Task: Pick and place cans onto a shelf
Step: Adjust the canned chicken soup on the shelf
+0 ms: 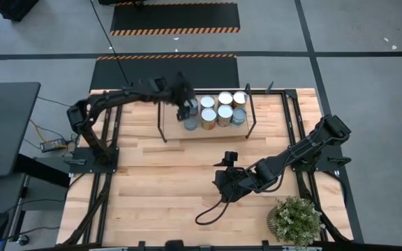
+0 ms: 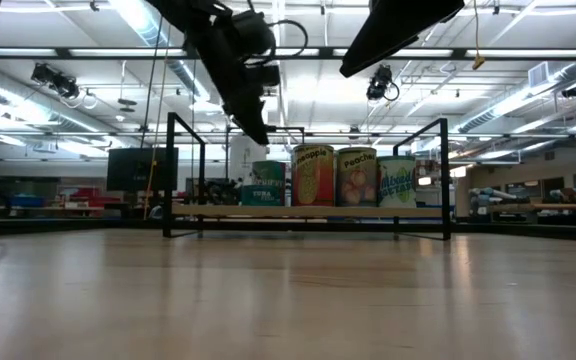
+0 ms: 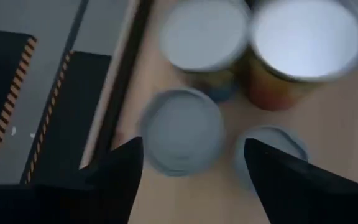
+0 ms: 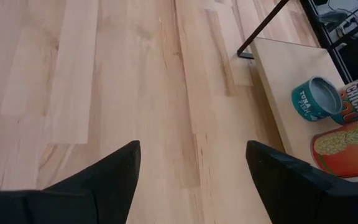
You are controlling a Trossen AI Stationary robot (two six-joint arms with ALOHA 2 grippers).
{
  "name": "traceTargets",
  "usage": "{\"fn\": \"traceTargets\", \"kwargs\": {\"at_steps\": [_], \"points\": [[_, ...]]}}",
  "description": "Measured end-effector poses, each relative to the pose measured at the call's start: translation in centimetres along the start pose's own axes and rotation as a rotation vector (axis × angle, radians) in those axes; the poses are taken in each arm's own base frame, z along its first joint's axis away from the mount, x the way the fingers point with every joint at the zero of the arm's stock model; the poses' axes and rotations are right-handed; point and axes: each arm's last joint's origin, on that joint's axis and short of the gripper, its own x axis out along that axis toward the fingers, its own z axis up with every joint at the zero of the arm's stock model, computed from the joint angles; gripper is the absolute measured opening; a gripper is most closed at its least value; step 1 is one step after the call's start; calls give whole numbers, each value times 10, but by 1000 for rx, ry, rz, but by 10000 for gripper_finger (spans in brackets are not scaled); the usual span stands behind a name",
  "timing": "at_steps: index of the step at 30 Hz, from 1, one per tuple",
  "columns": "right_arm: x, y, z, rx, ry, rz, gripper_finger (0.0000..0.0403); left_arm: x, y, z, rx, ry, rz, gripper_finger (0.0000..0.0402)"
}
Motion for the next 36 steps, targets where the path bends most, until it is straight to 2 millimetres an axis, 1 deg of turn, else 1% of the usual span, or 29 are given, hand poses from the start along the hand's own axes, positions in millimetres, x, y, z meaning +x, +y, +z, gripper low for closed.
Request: {"fn": "traceTargets", "kwargs": {"at_steps": [3,5,7,8,11,16,18,23,25,28,32,36], "points": [[0,0,0,-10,1,0,299,-11,18,9,-39,-48,27,270],[1,-1,0,-12,0,-1,299,-16,29,13,-95,-66,45,258],[2,-2,1,-11,2,-4,299,-15,39,16,-152,-84,62,244],[2,-3,1,-10,2,-6,299,-13,45,15,-188,-71,66,237],[3,-4,1,-5,-1,-7,299,-2,60,14,-308,-52,63,215],[3,-4,2,-2,-4,-6,299,26,70,13,-407,36,80,179],[3,-4,2,-1,-3,-6,299,36,72,17,-434,48,80,166],[3,-4,2,1,-3,-5,299,56,83,23,-445,133,74,141],[3,-4,2,2,-5,-5,299,59,90,24,-454,162,74,134],[3,-3,2,5,-9,-4,299,64,95,21,-464,218,60,126],[3,-3,2,4,-9,-3,299,75,93,15,-465,273,41,123],[3,-3,3,4,-11,-3,299,79,92,14,-447,277,20,123]]}}
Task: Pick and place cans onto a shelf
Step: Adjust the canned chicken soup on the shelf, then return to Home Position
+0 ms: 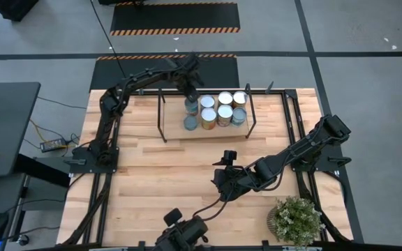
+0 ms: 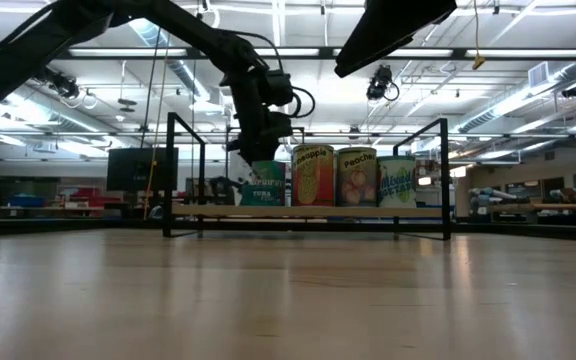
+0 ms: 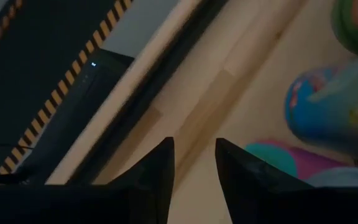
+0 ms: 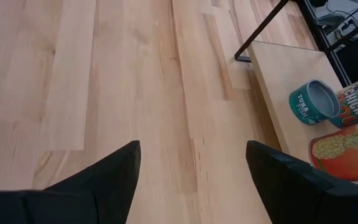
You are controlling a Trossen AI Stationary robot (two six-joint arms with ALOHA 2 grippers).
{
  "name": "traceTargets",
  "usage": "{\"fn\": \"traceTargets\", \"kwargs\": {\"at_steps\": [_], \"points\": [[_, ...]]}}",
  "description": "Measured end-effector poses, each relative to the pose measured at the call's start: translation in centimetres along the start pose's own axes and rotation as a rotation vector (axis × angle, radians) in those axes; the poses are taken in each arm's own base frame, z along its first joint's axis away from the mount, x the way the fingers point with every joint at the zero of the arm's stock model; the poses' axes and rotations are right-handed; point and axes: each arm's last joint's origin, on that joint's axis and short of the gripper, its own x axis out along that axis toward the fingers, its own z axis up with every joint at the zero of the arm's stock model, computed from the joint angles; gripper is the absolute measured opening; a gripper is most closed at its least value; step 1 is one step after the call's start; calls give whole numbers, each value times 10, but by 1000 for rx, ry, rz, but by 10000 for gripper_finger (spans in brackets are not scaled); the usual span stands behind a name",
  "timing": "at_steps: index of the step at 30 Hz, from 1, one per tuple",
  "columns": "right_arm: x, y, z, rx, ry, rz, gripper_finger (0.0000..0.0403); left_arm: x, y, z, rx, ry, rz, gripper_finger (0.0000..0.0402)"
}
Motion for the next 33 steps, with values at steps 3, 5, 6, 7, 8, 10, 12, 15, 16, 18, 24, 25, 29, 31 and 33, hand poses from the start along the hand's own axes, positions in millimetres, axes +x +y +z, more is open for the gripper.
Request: {"fn": "traceTargets", "kwargs": {"at_steps": [3,5,6,7,8,10,12,15,16,18,24,25,29,31,33], "points": [[0,0,0,-1,-1,1,299,1,-2,-2,19,21,-20,123],[0,1,0,-1,-1,2,299,1,-4,-3,42,30,-26,123],[0,1,0,0,-2,2,299,1,-4,-3,49,37,-27,123],[0,1,0,0,-3,2,299,1,-6,-4,53,43,-29,123],[0,1,0,0,-3,2,299,1,-6,-5,58,48,-31,123],[0,1,0,0,-3,2,299,1,-9,-6,81,58,-36,123],[0,1,0,0,-3,2,299,0,-12,-7,105,73,-41,123],[0,1,0,0,-3,2,299,0,-18,-8,133,80,-53,123],[0,1,0,0,-3,2,299,0,-20,-8,137,83,-57,123],[0,1,0,0,-3,2,299,0,-23,-8,149,81,-60,123],[0,0,0,-4,2,1,299,-16,-25,-10,180,75,-56,118],[-1,0,-1,-7,7,0,299,-23,-25,-10,192,62,-52,115],[-5,-4,-1,-16,12,-28,299,-57,-34,-10,244,-14,-27,95],[-9,-7,-1,-16,6,-44,299,-77,-43,-12,266,-60,-36,83],[-12,-10,-2,-23,13,-70,299,-96,-54,-16,298,-96,-53,72]]}}
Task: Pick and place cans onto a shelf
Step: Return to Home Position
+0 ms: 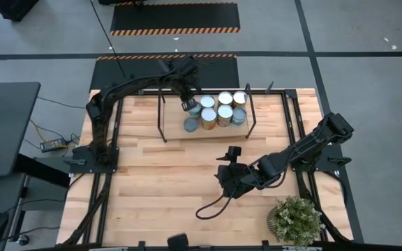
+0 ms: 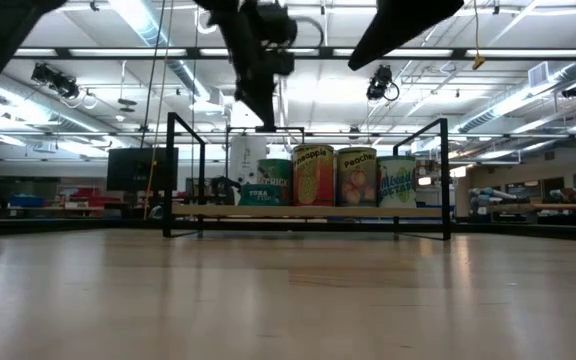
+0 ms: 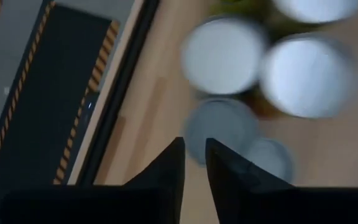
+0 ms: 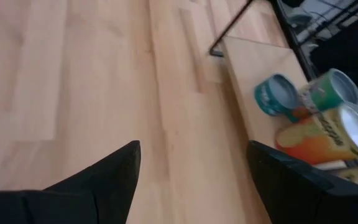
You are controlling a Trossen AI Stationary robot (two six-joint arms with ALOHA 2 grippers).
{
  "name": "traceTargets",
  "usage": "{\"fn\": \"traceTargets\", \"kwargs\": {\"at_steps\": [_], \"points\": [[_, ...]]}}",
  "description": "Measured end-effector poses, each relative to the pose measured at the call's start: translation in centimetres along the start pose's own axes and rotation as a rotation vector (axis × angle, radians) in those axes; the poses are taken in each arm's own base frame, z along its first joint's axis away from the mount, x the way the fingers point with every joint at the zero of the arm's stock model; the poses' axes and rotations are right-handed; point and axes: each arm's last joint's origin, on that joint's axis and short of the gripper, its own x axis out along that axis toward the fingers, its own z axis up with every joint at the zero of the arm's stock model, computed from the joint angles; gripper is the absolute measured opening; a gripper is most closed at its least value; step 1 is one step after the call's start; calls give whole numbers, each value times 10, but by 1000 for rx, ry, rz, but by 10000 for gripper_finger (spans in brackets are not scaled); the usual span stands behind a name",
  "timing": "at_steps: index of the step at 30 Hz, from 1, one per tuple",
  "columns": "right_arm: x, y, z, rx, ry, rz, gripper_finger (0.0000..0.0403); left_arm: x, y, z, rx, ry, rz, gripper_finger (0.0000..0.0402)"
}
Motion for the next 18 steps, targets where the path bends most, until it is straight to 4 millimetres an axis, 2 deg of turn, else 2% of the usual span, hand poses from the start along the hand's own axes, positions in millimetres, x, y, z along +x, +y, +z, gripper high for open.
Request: {"fn": "traceTargets", "kwargs": {"at_steps": [4,9,14,18], "points": [[-1,-3,-4,-28,34,-29,299,-29,-30,1,83,-48,-38,58],[-1,-1,-17,-67,69,-22,299,-57,-72,-7,172,-30,-95,51],[-17,-11,-32,-30,45,-5,299,-84,-108,-21,237,-13,-140,50],[-27,-21,-44,42,-24,39,299,-92,-129,-35,259,-42,-136,50]]}}
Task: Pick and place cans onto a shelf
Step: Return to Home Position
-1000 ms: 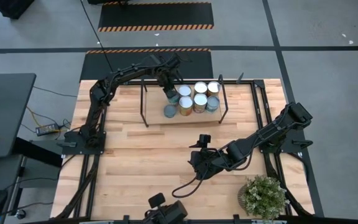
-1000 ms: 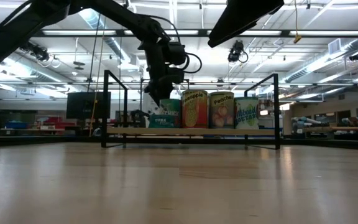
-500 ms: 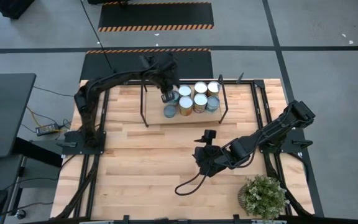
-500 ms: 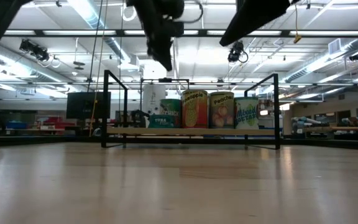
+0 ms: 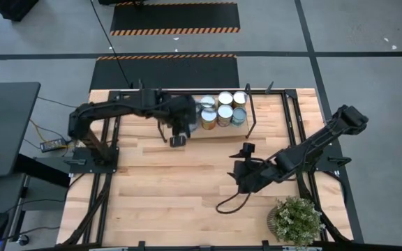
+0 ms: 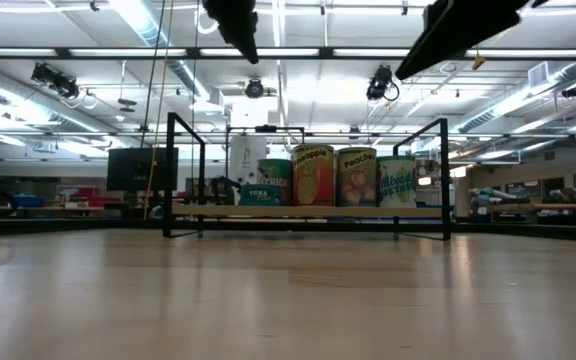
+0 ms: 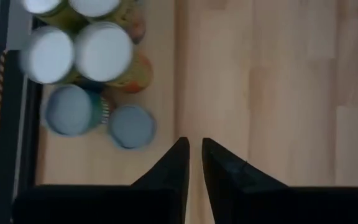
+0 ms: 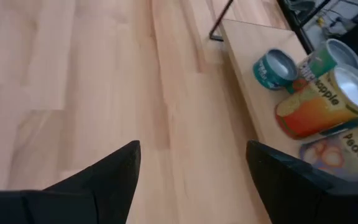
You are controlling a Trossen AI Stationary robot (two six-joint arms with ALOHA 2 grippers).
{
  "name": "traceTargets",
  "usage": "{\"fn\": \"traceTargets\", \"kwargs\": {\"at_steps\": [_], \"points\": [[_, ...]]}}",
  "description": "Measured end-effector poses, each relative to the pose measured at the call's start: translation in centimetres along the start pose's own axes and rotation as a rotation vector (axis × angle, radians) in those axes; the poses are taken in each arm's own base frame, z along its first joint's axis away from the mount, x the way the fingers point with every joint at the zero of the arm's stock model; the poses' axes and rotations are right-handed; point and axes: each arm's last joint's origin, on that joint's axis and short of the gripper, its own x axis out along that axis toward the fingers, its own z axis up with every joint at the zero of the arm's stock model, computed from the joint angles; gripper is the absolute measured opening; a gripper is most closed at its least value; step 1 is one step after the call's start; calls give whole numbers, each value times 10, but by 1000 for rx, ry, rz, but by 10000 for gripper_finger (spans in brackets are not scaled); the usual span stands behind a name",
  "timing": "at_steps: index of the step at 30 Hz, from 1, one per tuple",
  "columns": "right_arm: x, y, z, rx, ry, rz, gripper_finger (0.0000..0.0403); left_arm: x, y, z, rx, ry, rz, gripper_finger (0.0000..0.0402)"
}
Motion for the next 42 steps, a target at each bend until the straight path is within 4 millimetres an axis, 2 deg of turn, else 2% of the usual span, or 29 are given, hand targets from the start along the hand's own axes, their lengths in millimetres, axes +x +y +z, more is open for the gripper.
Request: {"fn": "traceTargets", "kwargs": {"at_steps": [5,9,14,19,25,31,37,42], "points": [[-9,-10,-13,32,-43,40,299,9,-23,-25,12,-33,-17,50],[-18,-18,-13,58,-83,51,299,16,-29,-43,-18,-86,-3,50],[-26,-23,-8,73,-127,72,299,41,-30,-62,-88,-31,4,50],[-32,-19,-11,-11,-122,142,299,65,-47,-82,-64,46,-21,50],[-44,-25,-11,-20,-214,199,299,55,-60,-101,-70,-81,-49,50],[-43,-38,-30,30,-344,264,299,33,-70,-123,-87,-307,-139,50],[-49,-55,-45,80,-529,308,299,21,-66,-150,-116,-523,-155,50],[-54,-70,-63,126,-591,309,299,15,-64,-168,-127,-691,-168,50]]}}
